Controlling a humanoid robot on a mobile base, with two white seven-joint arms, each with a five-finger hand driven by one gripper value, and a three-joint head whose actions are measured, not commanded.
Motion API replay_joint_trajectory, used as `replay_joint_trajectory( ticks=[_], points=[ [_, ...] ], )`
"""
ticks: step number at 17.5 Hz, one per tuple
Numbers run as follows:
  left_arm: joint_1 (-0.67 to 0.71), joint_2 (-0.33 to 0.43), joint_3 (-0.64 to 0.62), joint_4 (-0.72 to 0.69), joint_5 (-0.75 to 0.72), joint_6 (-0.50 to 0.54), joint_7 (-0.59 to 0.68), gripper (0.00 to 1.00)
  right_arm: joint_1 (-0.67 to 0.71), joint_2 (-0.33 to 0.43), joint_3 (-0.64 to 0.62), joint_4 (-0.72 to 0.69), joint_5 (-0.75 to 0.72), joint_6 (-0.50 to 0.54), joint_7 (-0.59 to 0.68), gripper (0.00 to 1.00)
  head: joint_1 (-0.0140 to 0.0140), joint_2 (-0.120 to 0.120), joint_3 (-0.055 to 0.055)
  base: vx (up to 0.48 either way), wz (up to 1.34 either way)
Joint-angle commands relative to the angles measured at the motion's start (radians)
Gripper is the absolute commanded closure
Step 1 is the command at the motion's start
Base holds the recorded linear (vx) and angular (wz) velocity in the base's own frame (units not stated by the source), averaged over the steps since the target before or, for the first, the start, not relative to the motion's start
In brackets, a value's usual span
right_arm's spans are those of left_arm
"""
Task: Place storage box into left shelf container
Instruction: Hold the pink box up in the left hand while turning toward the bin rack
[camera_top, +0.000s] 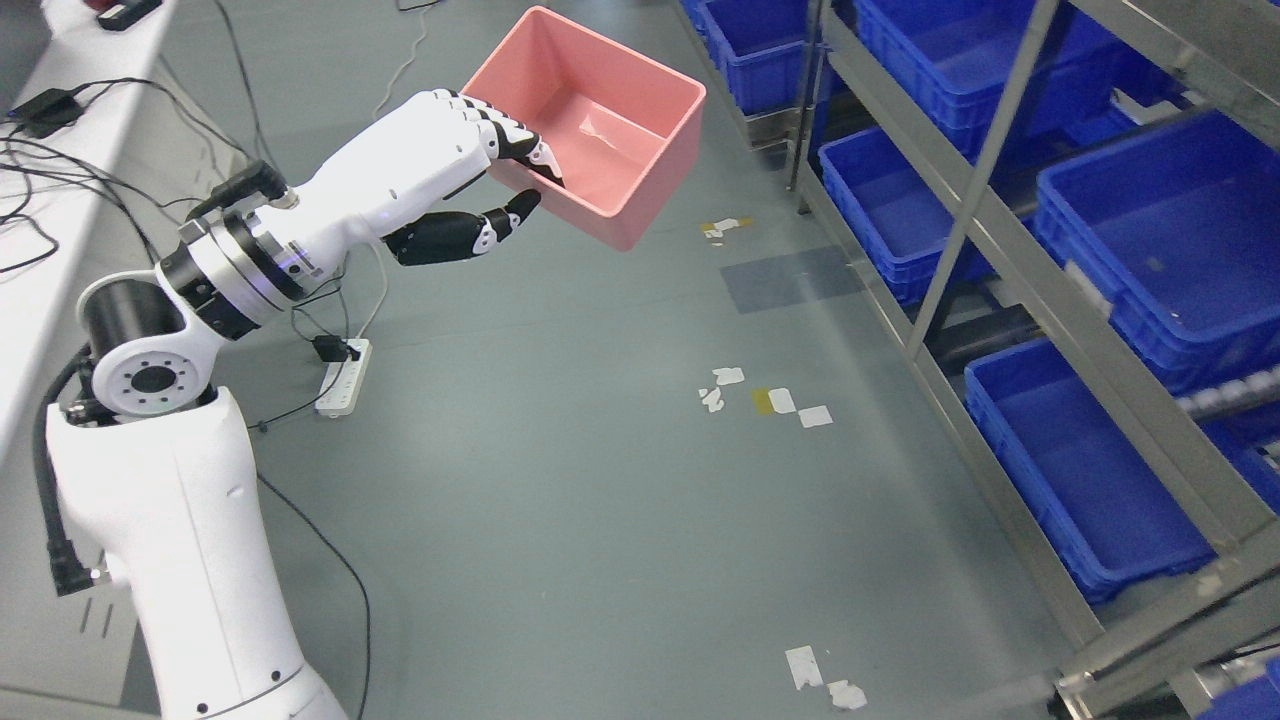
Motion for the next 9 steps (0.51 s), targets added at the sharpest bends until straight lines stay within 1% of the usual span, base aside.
replay_joint_trajectory(
  ticks=[1, 6, 9],
  points=[
    [0.008, 0.016, 0.025, -0.004, 0.000, 0.000, 0.002, 0.99, 0.000, -0.017, 0.000, 0.000, 0.008, 0.001, 0.343, 0.00, 0.0000, 0.000, 0.000, 0.101, 0.45],
    [0.008, 0.016, 0.031, -0.004, -0.001, 0.000, 0.003, 0.99, 0.000, -0.017, 0.000, 0.000, 0.008, 0.001, 0.343, 0.00, 0.0000, 0.000, 0.000, 0.120, 0.37],
    [0.008, 0.016, 0.042, -0.004, 0.000, 0.000, 0.003, 0.99, 0.000, -0.017, 0.000, 0.000, 0.008, 0.001, 0.343, 0.00, 0.0000, 0.000, 0.000, 0.182, 0.17]
  ],
)
